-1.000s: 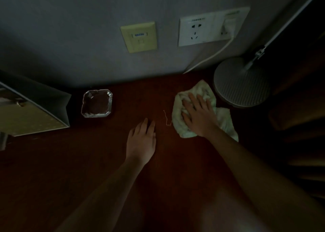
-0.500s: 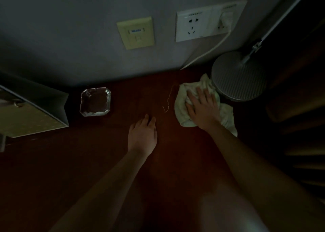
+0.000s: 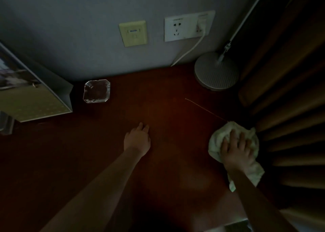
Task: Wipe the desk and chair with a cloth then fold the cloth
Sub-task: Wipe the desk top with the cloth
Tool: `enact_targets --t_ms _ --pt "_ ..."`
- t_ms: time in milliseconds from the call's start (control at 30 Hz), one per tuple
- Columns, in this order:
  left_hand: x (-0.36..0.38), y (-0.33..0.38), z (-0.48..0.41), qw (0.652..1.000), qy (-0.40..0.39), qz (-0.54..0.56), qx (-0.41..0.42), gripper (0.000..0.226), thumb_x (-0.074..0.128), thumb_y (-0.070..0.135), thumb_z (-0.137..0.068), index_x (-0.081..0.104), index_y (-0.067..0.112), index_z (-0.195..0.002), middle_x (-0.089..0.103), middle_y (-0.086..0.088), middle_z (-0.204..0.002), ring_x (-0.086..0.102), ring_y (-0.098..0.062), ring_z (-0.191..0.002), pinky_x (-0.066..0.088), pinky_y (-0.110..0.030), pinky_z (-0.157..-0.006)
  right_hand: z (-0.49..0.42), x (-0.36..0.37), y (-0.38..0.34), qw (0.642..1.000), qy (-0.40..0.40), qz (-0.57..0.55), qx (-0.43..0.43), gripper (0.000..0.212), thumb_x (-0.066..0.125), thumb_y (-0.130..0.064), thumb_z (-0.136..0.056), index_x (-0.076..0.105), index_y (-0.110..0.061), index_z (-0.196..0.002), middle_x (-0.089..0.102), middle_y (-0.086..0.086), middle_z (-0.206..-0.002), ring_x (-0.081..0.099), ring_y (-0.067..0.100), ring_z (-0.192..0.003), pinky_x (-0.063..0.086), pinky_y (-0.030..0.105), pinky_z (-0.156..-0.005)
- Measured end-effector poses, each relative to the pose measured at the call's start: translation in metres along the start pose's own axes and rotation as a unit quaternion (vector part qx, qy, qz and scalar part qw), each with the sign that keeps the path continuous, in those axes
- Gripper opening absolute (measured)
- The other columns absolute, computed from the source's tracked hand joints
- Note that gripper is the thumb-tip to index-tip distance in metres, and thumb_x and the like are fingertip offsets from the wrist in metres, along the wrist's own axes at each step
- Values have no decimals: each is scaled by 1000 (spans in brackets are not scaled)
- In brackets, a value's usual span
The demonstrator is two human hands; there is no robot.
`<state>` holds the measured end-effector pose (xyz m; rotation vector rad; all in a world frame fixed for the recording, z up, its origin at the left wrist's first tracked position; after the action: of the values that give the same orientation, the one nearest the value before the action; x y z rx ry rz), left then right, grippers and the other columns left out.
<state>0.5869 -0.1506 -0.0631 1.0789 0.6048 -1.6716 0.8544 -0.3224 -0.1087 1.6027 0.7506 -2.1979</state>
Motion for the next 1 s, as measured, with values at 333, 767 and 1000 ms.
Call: enact_targets --t_ms 333,767,1000 --pt "21 -19 45 1000 -5 -12 23 55 33 30 -100 14 26 -152 7 1 -160 18 -17 -144 23 -39 -114 63 13 6 998 -30 34 -48 77 -3 -60 -81 9 -30 -151 8 9 -159 2 32 -145 -7 46 -115" --pt "35 -58 70 999 5 18 -38 57 32 38 -99 12 29 -151 6 -1 -159 14 -19 -144 20 -38 -115 150 74 -152 864 -152 149 -456 53 21 -47 -97 46 -26 -138 46 10 -143 41 39 -130 32 58 -103" --pt "36 -129 90 989 -7 42 -142 60 37 33 -99 10 29 -152 8 -4 -159 19 -23 -144 25 -41 -114 139 84 -182 815 -158 143 -539 48 30 -53 -93 45 -36 -136 41 4 -147 36 31 -136 27 54 -111"
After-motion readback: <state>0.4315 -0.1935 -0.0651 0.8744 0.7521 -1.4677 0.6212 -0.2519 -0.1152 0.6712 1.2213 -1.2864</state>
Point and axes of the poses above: each hand's wrist, its own z-axis away from the middle knuckle, its own x-axis out of the palm, y = z × x, the point moved 2 cm from there along -z, towards the middle knuckle
